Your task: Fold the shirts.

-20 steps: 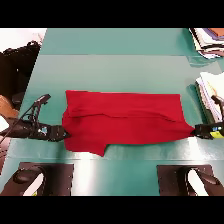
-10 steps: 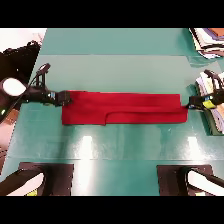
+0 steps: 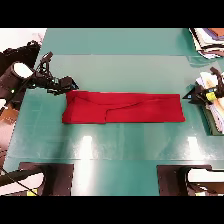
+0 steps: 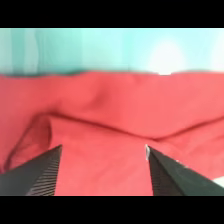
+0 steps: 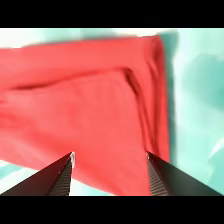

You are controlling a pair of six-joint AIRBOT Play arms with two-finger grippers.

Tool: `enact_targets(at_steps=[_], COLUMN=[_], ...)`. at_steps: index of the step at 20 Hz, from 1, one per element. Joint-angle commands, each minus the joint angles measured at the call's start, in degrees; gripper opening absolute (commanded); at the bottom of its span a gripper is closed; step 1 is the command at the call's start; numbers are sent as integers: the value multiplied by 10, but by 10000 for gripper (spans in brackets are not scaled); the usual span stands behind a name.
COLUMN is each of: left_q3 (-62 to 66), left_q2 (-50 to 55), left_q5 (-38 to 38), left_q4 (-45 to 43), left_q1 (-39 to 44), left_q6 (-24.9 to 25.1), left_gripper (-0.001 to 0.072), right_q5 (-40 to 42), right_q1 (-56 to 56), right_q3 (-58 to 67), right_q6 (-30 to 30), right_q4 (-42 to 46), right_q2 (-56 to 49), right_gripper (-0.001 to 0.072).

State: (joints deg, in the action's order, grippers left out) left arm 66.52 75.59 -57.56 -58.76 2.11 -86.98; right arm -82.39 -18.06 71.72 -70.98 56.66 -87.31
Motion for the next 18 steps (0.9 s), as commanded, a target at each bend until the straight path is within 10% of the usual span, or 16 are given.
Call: enact_targets(at_steps=[1, 3, 6, 11, 14, 18], left_q3=[9, 9, 9, 9, 12, 47], left_q2=[5, 5, 5, 9, 24, 90], left_q5=[-27, -26, -23, 26, 64, 76], left_q4=[7, 9, 12, 36, 37, 46], left_q1=[-1, -1, 11, 75, 128, 205], left_q6=[0, 0, 27, 34, 28, 29], left_gripper=[603, 602, 34, 25, 25, 25], right_q5=[9, 33, 70, 61, 33, -17], right_q1=[-45, -49, -35, 11, 44, 66], right_q3=[-48, -79, -105, -88, -69, -24], right_q6=[38, 43, 59, 61, 62, 46], right_q4=[-12, -12, -12, -17, -17, -18], right_q2=[-10, -10, -10, -40, -64, -25], right_gripper=[532, 531, 531, 470, 38, 19])
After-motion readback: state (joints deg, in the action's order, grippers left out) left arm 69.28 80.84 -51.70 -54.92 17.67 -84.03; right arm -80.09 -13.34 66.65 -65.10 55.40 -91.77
